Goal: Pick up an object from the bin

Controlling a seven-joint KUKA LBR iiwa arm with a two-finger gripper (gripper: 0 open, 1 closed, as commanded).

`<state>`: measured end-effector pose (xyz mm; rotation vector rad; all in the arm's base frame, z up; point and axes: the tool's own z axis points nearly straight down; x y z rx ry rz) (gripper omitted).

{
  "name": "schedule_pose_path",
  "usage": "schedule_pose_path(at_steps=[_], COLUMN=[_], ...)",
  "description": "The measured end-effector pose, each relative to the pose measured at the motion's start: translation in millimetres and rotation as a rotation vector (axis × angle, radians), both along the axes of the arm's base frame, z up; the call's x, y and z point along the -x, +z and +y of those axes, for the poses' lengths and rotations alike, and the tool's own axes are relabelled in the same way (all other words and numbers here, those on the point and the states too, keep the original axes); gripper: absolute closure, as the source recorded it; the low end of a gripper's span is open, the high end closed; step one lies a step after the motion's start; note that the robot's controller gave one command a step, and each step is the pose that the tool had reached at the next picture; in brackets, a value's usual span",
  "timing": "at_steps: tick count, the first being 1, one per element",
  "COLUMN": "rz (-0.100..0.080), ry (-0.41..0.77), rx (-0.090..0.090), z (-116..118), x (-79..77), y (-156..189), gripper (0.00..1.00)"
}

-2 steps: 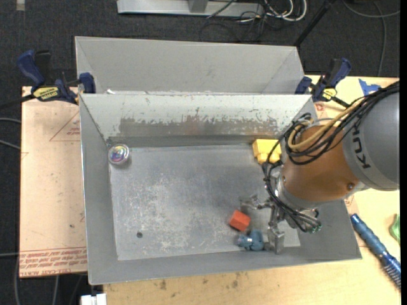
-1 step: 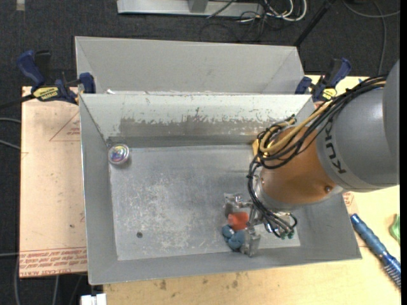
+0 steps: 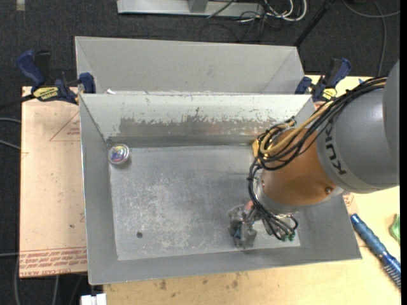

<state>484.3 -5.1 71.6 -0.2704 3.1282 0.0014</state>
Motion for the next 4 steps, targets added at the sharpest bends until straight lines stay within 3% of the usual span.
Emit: schedule_pose_path(at_steps=[1, 2, 3, 4], rz=[-0.004, -0.005, -0.008, 0.002], ry=[0.014, 0.022, 0.035, 0.297], rx=[0.001, 0.000, 0.002, -0.001], z=[-9.8, -6.7, -25.8, -25.1], x=[-12.0, -8.9, -29.1, -79.5], y=[49.5, 94.1, 151.1, 65.2], gripper=[1.00, 1.00, 1.00, 1.00])
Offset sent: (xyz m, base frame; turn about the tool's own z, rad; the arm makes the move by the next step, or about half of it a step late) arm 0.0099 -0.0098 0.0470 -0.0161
